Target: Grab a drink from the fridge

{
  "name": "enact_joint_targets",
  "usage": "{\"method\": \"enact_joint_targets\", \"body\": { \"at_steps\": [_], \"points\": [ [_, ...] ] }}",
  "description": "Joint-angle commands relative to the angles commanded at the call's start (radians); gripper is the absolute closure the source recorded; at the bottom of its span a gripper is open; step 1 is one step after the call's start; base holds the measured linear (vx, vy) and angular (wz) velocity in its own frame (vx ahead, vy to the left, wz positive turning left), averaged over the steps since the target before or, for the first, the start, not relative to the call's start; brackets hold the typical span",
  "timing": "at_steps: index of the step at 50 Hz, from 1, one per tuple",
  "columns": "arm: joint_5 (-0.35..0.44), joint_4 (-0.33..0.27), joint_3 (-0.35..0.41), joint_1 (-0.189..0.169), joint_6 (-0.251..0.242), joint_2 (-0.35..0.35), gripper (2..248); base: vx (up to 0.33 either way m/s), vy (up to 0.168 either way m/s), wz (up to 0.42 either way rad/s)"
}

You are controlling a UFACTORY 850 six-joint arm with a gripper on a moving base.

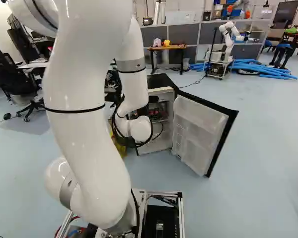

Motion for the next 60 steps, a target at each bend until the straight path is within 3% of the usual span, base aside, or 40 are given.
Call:
{"method": "enact_joint_targets", "body": {
  "at_steps": [26,60],
  "points": [
    [0.0,0.012,-0.087,0.008,0.0,-0.132,3,0.0,0.0,0.0],
    [0.0,0.093,-0.231,0.03,0.0,-0.31,3,0.0,0.0,0.0]
  ]
}}
